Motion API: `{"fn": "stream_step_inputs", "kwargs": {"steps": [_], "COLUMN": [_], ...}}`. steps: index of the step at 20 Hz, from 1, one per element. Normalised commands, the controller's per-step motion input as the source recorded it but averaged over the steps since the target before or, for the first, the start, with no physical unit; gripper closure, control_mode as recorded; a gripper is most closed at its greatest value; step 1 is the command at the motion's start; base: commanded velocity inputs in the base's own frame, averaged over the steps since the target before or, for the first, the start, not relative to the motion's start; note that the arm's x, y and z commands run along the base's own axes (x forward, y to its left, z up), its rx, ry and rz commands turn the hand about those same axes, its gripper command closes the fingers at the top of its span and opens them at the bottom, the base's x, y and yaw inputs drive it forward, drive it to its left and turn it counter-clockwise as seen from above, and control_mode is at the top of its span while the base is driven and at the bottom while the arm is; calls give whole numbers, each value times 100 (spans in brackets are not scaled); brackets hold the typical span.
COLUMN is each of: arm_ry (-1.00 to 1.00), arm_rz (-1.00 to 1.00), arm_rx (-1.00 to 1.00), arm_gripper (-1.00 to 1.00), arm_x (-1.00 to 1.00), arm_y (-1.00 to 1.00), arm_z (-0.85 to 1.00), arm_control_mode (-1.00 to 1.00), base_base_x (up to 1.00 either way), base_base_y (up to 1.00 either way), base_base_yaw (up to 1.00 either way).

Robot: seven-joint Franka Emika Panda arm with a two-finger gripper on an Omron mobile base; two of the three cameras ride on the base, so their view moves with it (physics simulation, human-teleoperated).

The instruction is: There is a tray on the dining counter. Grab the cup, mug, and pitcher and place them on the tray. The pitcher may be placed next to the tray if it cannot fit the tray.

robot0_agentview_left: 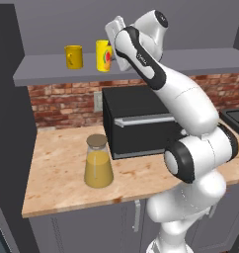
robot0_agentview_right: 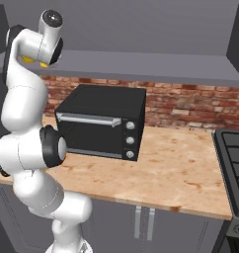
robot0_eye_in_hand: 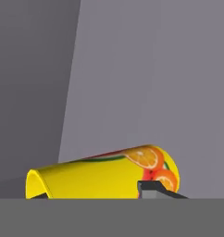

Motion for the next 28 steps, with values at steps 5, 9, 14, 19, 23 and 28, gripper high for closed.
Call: {"fn": "stream_step_inputs", "kwargs": {"steps": [5, 9, 14, 19, 23, 28], "arm_ry": [-8, -3, 0, 0, 1, 5], "arm_rz": [0, -1, -2, -1, 0, 0], "arm_rx": [4, 2, 0, 0, 0, 0], "arm_gripper": [100, 100, 100, 100, 100, 100], "arm_x": [-39, -41, -38, -33, -37, -41], "arm_y": [-19, -34, -39, -38, -43, -46], "arm_z": [-4, 0, 5, 10, 19, 13], "arm_control_mode": [-100, -100, -100, -100, -100, -100], "base_base_x": [0, 0, 0, 0, 0, 0], "base_base_y": [0, 0, 0, 0, 0, 0], "base_base_yaw": [0, 0, 0, 0, 0, 0]}}
